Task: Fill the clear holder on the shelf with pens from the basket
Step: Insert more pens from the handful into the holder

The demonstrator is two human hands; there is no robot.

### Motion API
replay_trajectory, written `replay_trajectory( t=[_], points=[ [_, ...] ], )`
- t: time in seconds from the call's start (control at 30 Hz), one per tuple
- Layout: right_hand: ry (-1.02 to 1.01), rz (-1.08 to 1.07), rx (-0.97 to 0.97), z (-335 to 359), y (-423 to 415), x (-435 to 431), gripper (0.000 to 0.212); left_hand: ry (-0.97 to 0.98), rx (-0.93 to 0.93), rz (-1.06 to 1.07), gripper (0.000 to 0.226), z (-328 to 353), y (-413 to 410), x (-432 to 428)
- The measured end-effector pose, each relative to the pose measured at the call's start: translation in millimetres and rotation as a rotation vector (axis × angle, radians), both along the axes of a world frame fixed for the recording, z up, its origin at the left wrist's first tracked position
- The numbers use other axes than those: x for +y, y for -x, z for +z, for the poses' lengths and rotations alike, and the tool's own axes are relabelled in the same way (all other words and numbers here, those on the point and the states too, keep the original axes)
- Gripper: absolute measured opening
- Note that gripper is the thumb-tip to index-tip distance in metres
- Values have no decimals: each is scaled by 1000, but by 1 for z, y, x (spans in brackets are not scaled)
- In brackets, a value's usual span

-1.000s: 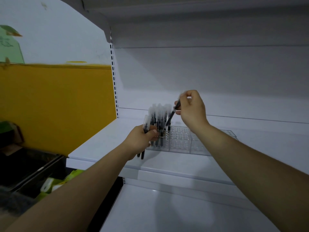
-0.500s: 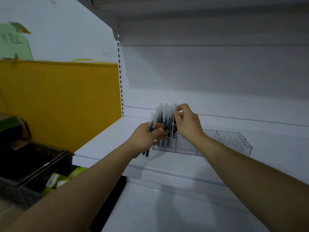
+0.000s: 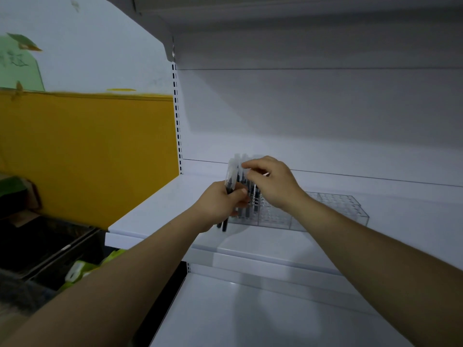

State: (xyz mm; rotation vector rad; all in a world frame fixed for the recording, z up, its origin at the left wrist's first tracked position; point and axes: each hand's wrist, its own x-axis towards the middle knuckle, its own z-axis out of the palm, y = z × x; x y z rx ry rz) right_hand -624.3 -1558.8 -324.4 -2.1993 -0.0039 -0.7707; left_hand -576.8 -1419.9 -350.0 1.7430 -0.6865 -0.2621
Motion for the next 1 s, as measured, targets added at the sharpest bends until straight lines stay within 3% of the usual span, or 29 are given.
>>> replay_trajectory(
  t=[0.1,0.27,0.53,1.0],
  points=[
    [0,119,84,3,9,3,20,-11,-14,-29,14,3,4,-7],
    [-149,101,72,5,15,-1,8,-18,-23,-46,12,4,10,-11],
    [-488,-49,-241,27,9,-11,15,-120,-13,12,12,-8,1,3],
    [-55,-169,-119,2,-7,-9,16,-210,-122,48,12,-11,-7,13]
  ],
)
